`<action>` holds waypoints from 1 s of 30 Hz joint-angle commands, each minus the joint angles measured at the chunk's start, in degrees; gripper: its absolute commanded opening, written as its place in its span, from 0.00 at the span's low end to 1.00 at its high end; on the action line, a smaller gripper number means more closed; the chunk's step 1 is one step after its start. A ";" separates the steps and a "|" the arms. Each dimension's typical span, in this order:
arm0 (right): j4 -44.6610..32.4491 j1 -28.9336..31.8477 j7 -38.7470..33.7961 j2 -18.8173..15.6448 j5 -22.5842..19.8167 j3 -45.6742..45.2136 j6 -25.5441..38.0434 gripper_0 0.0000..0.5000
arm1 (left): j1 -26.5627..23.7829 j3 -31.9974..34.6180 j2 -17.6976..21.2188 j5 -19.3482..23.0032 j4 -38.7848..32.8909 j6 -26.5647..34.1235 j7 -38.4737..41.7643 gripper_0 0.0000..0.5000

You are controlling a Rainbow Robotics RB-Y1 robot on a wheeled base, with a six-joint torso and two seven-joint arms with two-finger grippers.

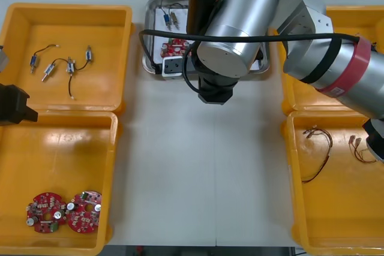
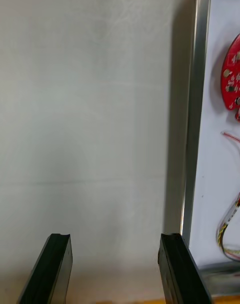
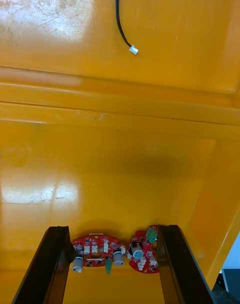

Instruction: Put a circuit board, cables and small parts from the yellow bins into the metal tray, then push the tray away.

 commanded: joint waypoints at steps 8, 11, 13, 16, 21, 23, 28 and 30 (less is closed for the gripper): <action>-18.13 9.55 -14.69 -1.93 1.69 -11.61 15.51 1.00 | 1.07 1.32 2.71 -0.49 -1.81 0.40 -5.87 1.00; -21.73 12.01 -17.85 -2.72 1.60 -14.77 15.51 1.00 | 1.07 1.32 2.71 -0.49 -1.81 0.40 -5.87 1.00; -24.19 14.29 -20.49 -3.07 1.43 -17.85 15.51 1.00 | 1.07 1.32 2.71 -0.49 -1.81 0.40 -5.87 1.00; -27.44 17.37 -23.57 -4.13 1.34 -22.16 15.51 1.00 | 1.07 1.32 2.71 -0.49 -1.81 0.40 -5.87 1.00; -32.10 23.96 -28.49 -6.85 0.99 -29.19 15.51 1.00 | 1.07 1.32 2.71 -0.49 -1.81 0.40 -5.87 1.00; -33.51 27.65 -31.21 -8.08 0.73 -32.44 15.51 1.00 | 1.07 1.32 2.71 -0.49 -1.81 0.40 -5.87 1.00; -35.18 33.89 -36.66 -11.42 -0.77 -39.56 15.51 1.00 | 1.07 1.32 2.71 -0.49 -1.81 0.40 -5.87 1.00; -35.09 36.00 -38.07 -12.39 -1.65 -42.63 15.51 1.00 | 1.07 1.32 2.71 -0.49 -1.81 0.40 -5.87 1.00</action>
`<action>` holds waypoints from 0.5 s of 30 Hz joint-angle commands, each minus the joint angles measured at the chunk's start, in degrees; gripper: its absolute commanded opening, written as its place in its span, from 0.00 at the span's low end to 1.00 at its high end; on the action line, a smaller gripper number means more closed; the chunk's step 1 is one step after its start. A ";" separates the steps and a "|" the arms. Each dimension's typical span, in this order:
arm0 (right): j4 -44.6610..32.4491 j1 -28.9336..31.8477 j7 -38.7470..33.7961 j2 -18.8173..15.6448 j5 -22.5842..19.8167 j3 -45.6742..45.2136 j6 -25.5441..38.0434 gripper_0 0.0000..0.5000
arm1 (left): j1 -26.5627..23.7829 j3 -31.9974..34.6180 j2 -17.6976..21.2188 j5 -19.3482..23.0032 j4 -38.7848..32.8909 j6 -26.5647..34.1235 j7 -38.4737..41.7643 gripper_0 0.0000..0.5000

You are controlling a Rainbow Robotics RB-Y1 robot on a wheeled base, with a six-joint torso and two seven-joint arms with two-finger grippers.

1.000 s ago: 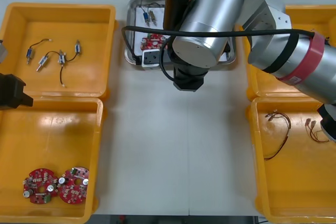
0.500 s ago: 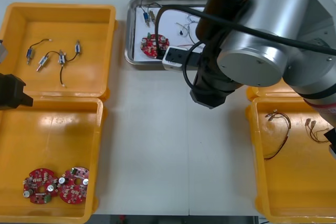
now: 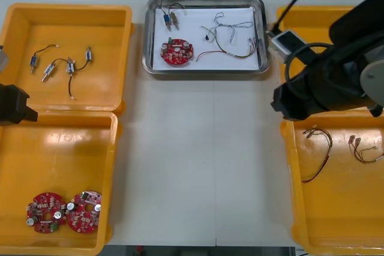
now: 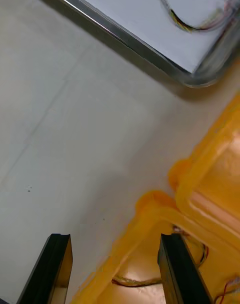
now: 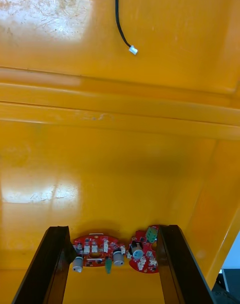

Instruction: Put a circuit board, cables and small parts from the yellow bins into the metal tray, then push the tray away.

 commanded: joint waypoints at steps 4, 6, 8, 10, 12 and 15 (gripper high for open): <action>-1.77 9.70 -4.26 -5.83 -4.70 -14.59 0.19 1.00 | 1.06 1.32 2.70 -0.47 -1.76 0.39 -5.86 1.00; -1.68 11.54 -4.35 -6.36 -5.85 -17.66 0.19 1.00 | 1.06 1.32 2.70 -0.47 -1.76 0.39 -5.86 1.00; -1.51 13.39 -4.00 -6.62 -6.55 -20.74 0.19 1.00 | 1.06 1.32 2.70 -0.47 -1.76 0.39 -5.86 1.00; -1.42 15.41 -3.91 -6.71 -7.34 -24.26 0.19 1.00 | 1.06 1.32 2.70 -0.47 -1.76 0.39 -5.86 1.00; -1.25 16.99 -3.56 -6.71 -7.52 -26.89 0.19 1.00 | 1.06 1.32 2.70 -0.47 -1.76 0.39 -5.86 1.00; -1.25 19.72 -2.86 -6.71 -7.78 -31.20 0.19 1.00 | 1.06 1.32 2.70 -0.47 -1.76 0.39 -5.86 1.00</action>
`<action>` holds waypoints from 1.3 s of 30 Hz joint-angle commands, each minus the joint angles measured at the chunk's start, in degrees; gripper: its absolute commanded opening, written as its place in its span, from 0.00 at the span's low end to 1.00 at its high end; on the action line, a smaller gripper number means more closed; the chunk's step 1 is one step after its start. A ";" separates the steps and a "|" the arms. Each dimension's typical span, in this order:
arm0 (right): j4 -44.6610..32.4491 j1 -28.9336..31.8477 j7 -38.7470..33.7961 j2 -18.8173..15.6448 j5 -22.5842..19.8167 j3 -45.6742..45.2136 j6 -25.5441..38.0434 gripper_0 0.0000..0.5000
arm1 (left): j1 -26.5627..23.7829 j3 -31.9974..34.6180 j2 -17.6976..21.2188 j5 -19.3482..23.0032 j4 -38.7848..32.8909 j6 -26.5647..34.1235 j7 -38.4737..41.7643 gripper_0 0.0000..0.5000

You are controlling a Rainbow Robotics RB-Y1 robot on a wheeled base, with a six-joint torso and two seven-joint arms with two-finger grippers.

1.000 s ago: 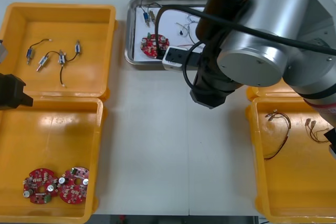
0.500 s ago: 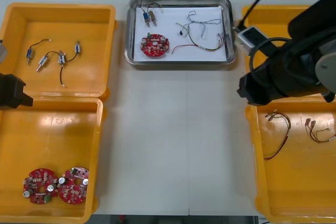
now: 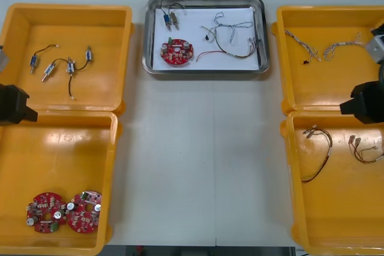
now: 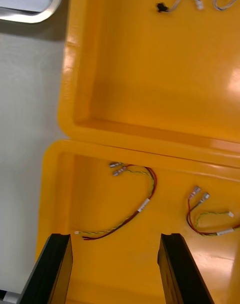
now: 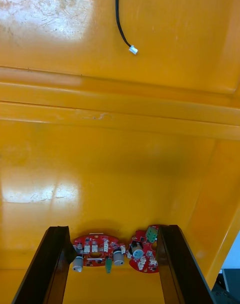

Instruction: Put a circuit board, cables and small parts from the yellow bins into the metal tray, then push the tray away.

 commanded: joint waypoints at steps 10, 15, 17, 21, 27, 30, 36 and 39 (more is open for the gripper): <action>-1.07 9.97 2.96 -1.92 0.13 -12.06 0.17 1.00 | 1.05 1.32 2.69 -0.47 -1.75 0.38 -5.86 1.00; 0.60 12.87 3.40 -1.92 0.92 -12.50 0.17 1.00 | 1.05 1.32 2.69 -0.47 -1.75 0.38 -5.86 1.00; 1.66 13.31 3.40 -1.92 0.48 -12.41 0.17 1.00 | 1.05 1.32 2.69 -0.47 -1.75 0.38 -5.86 1.00; 2.89 13.49 3.14 -1.92 -0.93 -12.41 0.17 1.00 | 1.05 1.32 2.69 -0.47 -1.75 0.38 -5.86 1.00; 2.89 13.49 3.58 -1.92 -0.49 -12.41 0.17 1.00 | 1.05 1.32 2.69 -0.47 -1.75 0.38 -5.86 1.00; 2.89 13.31 3.67 -2.19 -0.49 -12.33 0.17 1.00 | 1.05 1.32 2.69 -0.47 -1.75 0.38 -5.86 1.00; 2.89 13.31 3.67 -3.51 -0.05 -11.54 0.17 1.00 | 1.05 1.32 2.69 -0.47 -1.75 0.38 -5.86 1.00; 2.89 13.13 3.58 -3.77 0.30 -10.92 0.17 1.00 | 1.05 1.32 2.69 -0.47 -1.75 0.38 -5.86 1.00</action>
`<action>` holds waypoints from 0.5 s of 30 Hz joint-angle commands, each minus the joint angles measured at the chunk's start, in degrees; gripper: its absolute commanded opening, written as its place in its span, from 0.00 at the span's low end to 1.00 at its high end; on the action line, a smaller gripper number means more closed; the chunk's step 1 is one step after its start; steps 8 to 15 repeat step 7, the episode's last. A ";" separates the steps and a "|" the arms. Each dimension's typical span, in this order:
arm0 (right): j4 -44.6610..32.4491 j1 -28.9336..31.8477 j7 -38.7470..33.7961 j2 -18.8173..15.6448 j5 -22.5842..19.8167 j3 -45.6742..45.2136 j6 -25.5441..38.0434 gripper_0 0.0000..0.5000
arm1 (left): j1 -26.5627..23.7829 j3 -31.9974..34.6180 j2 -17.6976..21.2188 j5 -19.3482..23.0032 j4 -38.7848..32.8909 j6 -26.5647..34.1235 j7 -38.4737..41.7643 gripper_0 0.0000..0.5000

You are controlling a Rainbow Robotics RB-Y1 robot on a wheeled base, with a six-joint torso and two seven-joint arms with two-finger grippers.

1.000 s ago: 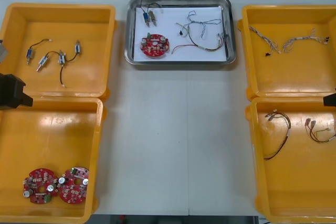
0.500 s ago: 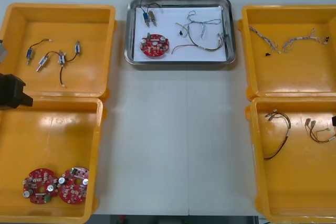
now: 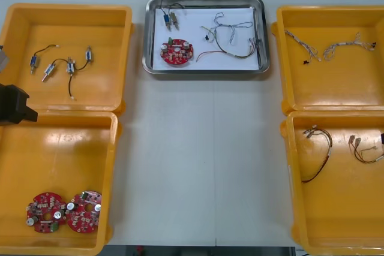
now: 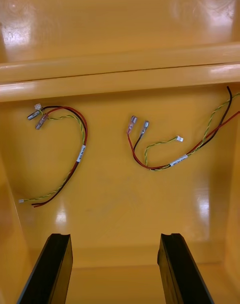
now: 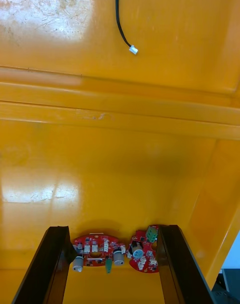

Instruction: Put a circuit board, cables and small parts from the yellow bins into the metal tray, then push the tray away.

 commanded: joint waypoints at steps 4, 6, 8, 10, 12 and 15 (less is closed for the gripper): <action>-0.38 0.49 2.70 -3.07 0.39 -0.25 0.17 1.00 | 1.04 1.32 2.69 -0.47 -1.74 0.38 -5.86 1.00; -0.73 0.49 2.35 -3.16 -0.05 -0.25 0.17 1.00 | 1.04 1.32 2.69 -0.47 -1.74 0.38 -5.86 1.00; -0.91 0.58 2.35 -3.07 -0.14 -0.17 0.17 1.00 | 1.04 1.32 2.69 -0.47 -1.74 0.38 -5.86 1.00; -0.91 0.58 2.35 -3.07 -0.14 -0.17 0.17 1.00 | 1.04 1.32 2.69 -0.47 -1.74 0.38 -5.86 1.00; -0.91 0.58 2.35 -3.07 -0.14 -0.17 0.17 1.00 | 1.04 1.32 2.69 -0.47 -1.74 0.38 -5.86 1.00; -0.91 0.58 2.35 -3.07 -0.14 -0.17 0.17 1.00 | 1.04 1.32 2.69 -0.47 -1.74 0.38 -5.86 1.00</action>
